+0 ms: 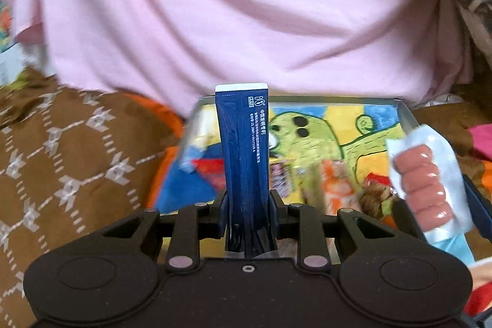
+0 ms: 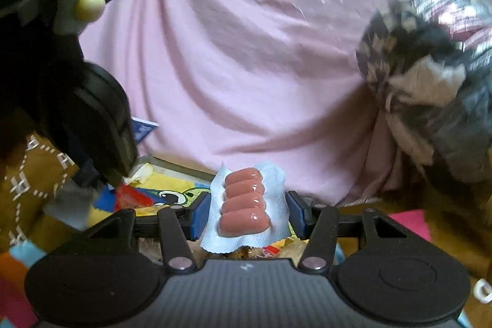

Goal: Organize snacks
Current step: 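Carry the blue tube and sausage pack over the grey tray with both tools, then open the left tool over the tray while the right tool releases the sausages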

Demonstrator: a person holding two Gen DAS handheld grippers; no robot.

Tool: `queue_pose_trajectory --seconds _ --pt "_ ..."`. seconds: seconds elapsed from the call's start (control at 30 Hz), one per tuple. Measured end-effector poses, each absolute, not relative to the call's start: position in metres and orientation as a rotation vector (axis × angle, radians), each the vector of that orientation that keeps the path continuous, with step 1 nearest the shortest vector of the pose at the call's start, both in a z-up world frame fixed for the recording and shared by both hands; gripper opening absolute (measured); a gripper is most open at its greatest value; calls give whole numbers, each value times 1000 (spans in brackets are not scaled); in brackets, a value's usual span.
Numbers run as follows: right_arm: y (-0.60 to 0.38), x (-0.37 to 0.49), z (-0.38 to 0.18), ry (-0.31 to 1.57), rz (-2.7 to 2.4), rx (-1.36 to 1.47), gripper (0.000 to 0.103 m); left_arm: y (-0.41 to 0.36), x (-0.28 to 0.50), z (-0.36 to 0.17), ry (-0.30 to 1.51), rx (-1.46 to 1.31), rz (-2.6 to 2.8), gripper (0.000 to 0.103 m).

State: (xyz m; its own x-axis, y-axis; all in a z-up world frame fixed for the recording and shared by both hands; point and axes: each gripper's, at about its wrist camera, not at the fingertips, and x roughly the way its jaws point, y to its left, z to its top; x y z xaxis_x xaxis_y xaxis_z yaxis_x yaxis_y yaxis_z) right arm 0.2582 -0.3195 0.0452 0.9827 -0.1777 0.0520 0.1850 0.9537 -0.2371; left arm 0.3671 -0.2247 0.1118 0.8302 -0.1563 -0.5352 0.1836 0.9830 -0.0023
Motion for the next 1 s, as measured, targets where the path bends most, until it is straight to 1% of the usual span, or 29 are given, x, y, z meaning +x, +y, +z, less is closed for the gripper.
queue_pose_trajectory --seconds 0.2,0.37,0.4,0.43,0.53,0.63,0.7,0.77,0.83,0.87,0.9,0.93,1.0 --pt "-339 301 31 -16 -169 -156 58 -250 413 106 547 117 -180 29" --pt "-353 325 23 57 -135 -83 59 -254 444 95 577 139 -139 29" --pt "-355 328 22 76 -126 -76 60 -254 447 90 582 150 -131 29" --pt "-355 329 21 80 -131 -72 55 -253 449 85 588 156 -126 29" --pt "-358 329 18 84 -124 -46 55 -249 453 76 610 130 -130 31" --pt "-359 329 17 82 -126 -37 56 -246 451 73 583 103 -148 32" --pt "-358 328 17 74 -128 -40 58 -245 449 71 572 96 -147 34" --pt "-359 330 19 67 -132 -41 65 -244 447 73 566 88 -155 40" --pt "-359 329 20 59 -136 -40 68 -241 443 75 550 76 -165 58" --pt "-359 329 20 56 -134 -40 71 -240 441 75 543 72 -161 63" --pt "-359 328 21 55 -132 -39 73 -239 438 76 535 67 -154 71" --pt "-359 327 23 54 -130 -39 75 -237 435 77 523 60 -148 77" --pt "-360 324 26 45 -137 -42 79 -233 428 78 509 51 -146 81"
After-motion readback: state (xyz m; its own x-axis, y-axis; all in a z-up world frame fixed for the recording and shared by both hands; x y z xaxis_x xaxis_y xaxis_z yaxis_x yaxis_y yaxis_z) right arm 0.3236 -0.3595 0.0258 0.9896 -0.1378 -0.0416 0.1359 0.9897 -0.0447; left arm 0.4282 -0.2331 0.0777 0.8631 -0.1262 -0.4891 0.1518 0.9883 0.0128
